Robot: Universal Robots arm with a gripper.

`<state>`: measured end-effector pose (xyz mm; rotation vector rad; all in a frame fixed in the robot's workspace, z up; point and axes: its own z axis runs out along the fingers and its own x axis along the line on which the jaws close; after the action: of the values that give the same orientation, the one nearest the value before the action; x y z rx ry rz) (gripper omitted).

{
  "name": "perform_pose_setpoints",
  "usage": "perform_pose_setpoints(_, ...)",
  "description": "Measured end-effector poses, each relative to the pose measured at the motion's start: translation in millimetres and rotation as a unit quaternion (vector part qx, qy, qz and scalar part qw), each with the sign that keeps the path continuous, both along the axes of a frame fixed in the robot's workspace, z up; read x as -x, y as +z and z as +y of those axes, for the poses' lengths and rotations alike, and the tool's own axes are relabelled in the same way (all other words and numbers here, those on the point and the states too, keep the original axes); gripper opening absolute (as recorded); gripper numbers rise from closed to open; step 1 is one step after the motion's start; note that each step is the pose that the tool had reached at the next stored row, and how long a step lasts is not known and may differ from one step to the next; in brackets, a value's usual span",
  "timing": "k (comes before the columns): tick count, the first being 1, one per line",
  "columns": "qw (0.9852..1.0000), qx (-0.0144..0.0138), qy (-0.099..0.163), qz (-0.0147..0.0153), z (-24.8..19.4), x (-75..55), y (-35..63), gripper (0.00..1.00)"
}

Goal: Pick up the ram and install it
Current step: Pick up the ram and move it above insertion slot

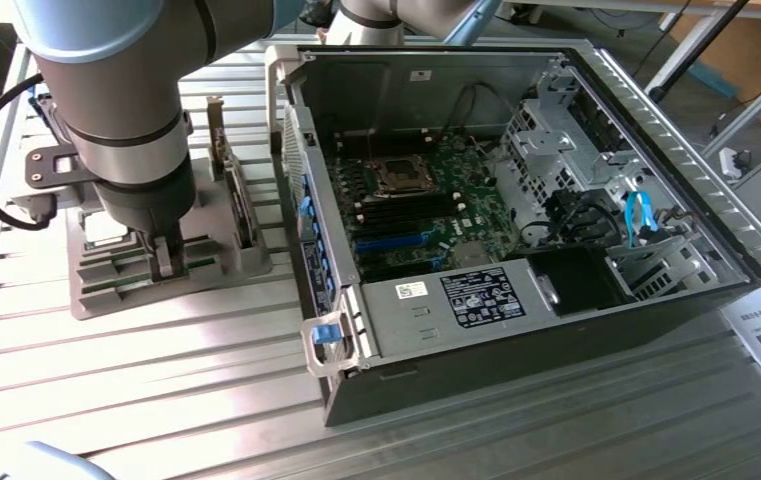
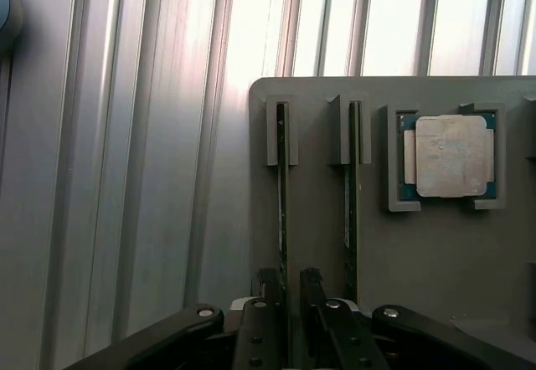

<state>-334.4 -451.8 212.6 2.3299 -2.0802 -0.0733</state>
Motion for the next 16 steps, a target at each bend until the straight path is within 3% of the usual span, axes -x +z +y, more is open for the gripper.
perform_pose_setpoints(8, 1.0, 0.0, 0.0, 0.0, 0.0, 0.0, 0.0, 0.24)
perform_pose_setpoints(9, 1.0, 0.0, 0.0, -0.0001, 0.0, 0.0, -0.1, 0.16)
perform_pose_setpoints(16, 1.0, 0.0, 0.0, -0.0001, 0.0, 0.0, -1.4, 0.16)
